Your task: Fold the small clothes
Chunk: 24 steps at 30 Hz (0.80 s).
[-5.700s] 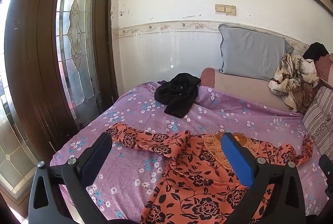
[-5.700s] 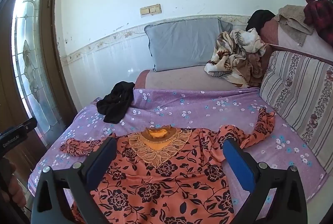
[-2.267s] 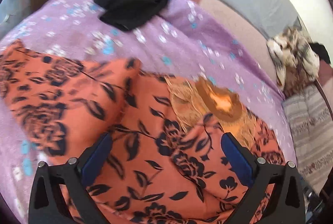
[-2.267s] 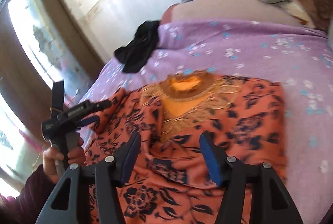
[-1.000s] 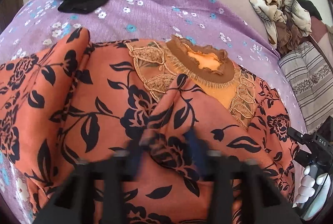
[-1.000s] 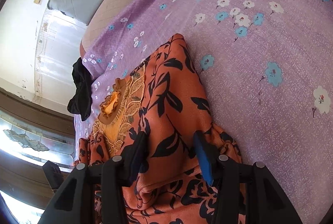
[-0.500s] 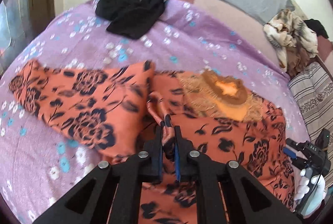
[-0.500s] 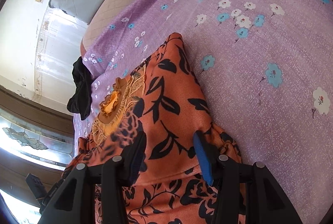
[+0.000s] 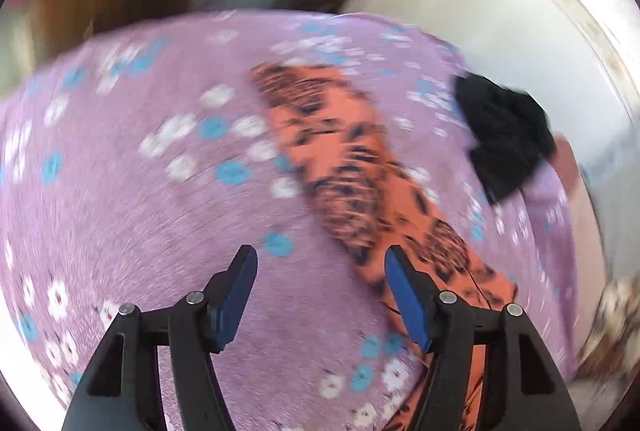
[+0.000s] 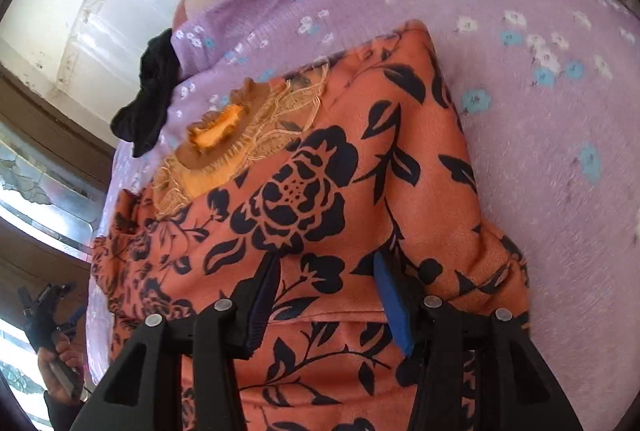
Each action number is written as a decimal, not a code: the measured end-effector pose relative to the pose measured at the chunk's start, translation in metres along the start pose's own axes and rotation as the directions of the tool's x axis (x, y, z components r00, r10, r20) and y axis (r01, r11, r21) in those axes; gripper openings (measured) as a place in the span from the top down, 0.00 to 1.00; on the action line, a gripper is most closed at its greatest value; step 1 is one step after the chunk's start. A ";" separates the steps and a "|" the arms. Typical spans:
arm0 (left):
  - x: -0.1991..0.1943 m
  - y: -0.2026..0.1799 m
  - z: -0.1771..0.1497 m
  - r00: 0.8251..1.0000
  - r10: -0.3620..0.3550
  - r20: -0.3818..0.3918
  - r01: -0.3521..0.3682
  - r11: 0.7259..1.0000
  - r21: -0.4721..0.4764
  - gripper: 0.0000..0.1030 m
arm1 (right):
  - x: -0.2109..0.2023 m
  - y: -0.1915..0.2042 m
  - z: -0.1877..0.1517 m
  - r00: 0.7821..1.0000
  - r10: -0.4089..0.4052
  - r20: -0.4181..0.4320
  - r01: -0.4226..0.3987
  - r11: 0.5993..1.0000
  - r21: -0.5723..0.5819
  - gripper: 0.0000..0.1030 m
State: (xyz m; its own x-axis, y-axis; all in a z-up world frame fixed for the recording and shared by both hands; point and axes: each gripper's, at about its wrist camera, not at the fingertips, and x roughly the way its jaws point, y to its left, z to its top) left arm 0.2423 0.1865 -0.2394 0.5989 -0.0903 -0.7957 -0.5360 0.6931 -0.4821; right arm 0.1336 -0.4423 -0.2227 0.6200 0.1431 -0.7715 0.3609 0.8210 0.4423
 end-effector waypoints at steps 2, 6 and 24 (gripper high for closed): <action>0.011 0.026 0.006 0.999 -0.035 -0.026 0.031 0.990 -0.141 0.35 | -0.001 0.005 0.001 1.000 -0.004 -0.011 0.004 1.000 -0.020 0.44; 0.016 0.024 0.013 0.994 -0.096 0.053 0.105 0.976 -0.190 0.35 | -0.002 0.000 0.000 1.000 0.012 -0.007 -0.012 1.000 -0.007 0.43; 0.038 -0.065 0.029 0.936 -0.347 0.064 0.345 0.938 0.027 0.94 | -0.008 0.000 0.003 1.000 0.021 0.013 -0.021 1.000 0.022 0.43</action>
State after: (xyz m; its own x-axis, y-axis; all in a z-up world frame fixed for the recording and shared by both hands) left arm 0.3166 0.1587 -0.2279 0.7841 -0.2791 -0.5543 -0.2798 0.6383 -0.7172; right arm 0.1305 -0.4450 -0.2154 0.6365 0.1532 -0.7559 0.3631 0.8051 0.4689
